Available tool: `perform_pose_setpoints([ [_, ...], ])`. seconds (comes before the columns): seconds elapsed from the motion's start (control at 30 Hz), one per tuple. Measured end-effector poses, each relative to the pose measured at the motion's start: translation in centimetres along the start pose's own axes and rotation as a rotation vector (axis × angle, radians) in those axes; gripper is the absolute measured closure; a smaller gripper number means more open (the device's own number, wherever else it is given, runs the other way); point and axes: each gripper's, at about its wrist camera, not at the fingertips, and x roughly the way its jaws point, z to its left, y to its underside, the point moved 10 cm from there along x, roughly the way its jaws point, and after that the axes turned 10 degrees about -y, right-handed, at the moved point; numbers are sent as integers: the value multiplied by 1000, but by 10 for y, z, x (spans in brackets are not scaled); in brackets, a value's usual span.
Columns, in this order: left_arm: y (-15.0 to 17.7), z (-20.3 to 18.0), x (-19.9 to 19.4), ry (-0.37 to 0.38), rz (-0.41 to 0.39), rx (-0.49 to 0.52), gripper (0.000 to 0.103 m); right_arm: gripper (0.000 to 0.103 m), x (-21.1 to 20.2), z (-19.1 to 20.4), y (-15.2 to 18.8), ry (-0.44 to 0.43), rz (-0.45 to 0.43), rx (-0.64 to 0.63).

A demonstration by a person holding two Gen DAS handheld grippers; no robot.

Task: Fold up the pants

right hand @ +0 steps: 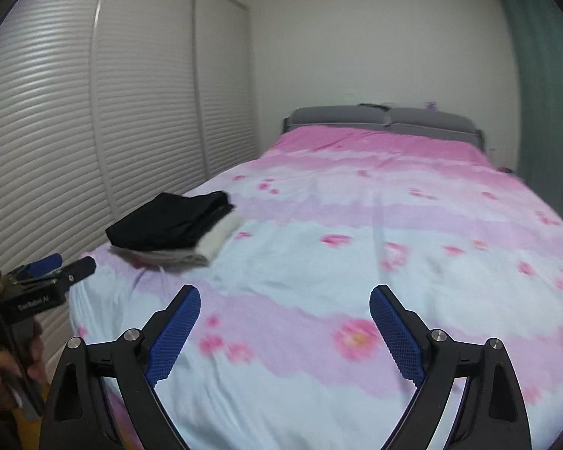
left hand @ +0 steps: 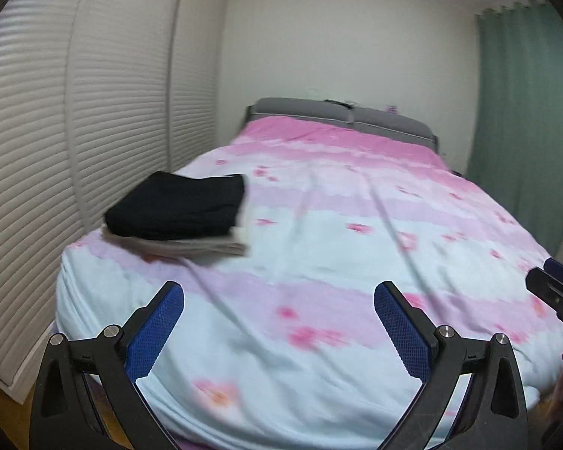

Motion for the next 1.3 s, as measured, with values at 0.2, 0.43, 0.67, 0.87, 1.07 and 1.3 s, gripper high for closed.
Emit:
perform_pose_setpoints([
  [0.2,19,-81,-86,30,-65,56,0,10,-107,-42,13,119,-31,5],
  [0.43,53,-125,-144,78,-51,63,0,10,-199,-87,50,217,-28,63],
  [0.67,66,-147,-185,74,-97,100,0,6,-254,-96,61,275,-72,46],
  [0.87,69,-139,-197,44,-106,70,0,3,-281,-90,63,317,-106,-2],
  [1.07,75,-140,-203,32,-103,80,0,3,-285,-92,71,304,-91,34],
  [1.3,77,-147,-208,37,-107,92,0,3,-290,-97,69,313,-105,52],
])
